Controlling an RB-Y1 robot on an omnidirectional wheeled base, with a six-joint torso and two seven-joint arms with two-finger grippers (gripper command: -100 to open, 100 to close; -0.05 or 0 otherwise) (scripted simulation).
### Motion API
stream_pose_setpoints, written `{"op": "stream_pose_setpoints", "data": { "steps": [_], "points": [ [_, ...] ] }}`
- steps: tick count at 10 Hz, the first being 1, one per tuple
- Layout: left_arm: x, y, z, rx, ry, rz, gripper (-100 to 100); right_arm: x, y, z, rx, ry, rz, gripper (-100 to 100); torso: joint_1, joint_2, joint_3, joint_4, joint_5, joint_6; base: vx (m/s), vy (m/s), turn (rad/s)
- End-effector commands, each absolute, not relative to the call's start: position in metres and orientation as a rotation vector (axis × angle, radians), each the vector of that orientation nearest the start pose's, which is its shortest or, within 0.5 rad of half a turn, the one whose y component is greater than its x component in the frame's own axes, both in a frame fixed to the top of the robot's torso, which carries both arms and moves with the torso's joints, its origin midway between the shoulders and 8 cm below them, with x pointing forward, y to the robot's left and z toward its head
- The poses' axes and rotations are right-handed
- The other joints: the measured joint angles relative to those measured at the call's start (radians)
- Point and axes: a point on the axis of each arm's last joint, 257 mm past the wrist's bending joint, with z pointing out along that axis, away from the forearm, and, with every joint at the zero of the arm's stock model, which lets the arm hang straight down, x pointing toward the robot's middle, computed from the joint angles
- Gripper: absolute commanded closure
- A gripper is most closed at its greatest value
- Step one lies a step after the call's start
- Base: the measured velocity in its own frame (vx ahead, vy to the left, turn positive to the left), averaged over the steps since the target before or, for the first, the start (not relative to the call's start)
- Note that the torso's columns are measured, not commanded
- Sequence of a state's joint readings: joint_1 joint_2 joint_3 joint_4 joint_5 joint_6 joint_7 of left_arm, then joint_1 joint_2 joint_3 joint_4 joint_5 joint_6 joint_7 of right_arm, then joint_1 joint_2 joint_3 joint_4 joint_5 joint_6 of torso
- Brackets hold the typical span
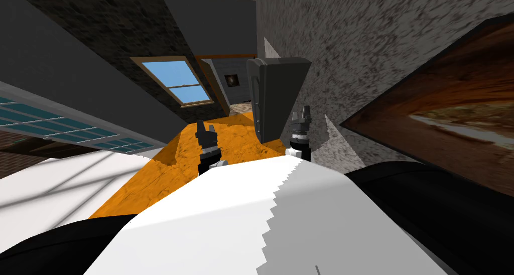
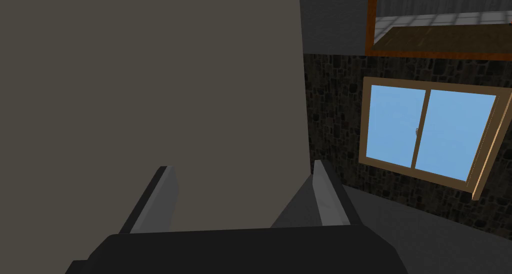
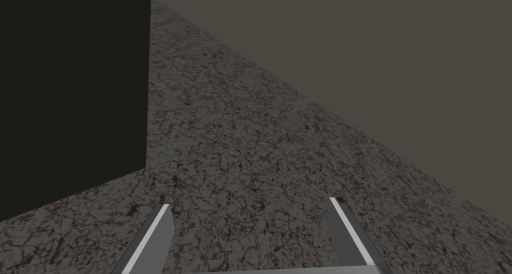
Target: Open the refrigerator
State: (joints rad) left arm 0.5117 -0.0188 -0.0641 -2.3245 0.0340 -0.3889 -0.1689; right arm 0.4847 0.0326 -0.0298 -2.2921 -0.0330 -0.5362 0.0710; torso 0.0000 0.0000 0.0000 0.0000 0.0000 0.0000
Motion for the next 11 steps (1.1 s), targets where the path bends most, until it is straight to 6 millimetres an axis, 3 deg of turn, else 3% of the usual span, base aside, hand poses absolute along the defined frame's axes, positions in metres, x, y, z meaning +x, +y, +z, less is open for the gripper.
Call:
{"op": "stream_pose_setpoints", "data": {
  "steps": [1, 9, 10, 11],
  "points": [
    [0.355, 0.266, 0.019, -0.693, 0.68, -1.213, 0, 0.333, -0.293, 0.042, 0.622, 0.536, 1.243, 0, 0.0, 0.04, -0.082, 0.041, 0.0, 0.0, 0.0, 0.0, 0.0],
    [0.355, 0.266, 0.019, -0.693, 0.68, -1.213, 0, 0.333, -0.293, 0.042, 0.622, 0.536, 1.243, 0, 0.0, 0.618, -1.234, 0.617, 0.0, 0.0, 0.0, 0.0, 0.0],
    [0.355, 0.266, 0.019, -0.693, 0.68, -1.213, 0, 0.335, -0.286, 0.044, 0.571, 0.578, 1.244, -100, 0.0, 0.691, -1.382, 0.691, 0.0, 0.0, 0.026, 0.019, -0.024],
    [0.355, 0.266, 0.019, -0.694, 0.68, -1.213, 0, 0.337, -0.281, 0.046, 0.536, 0.601, 1.242, -100, 0.001, 0.724, -1.452, 0.724, 0.0, 0.0, 0.057, 0.047, -0.044]
  ]
}}
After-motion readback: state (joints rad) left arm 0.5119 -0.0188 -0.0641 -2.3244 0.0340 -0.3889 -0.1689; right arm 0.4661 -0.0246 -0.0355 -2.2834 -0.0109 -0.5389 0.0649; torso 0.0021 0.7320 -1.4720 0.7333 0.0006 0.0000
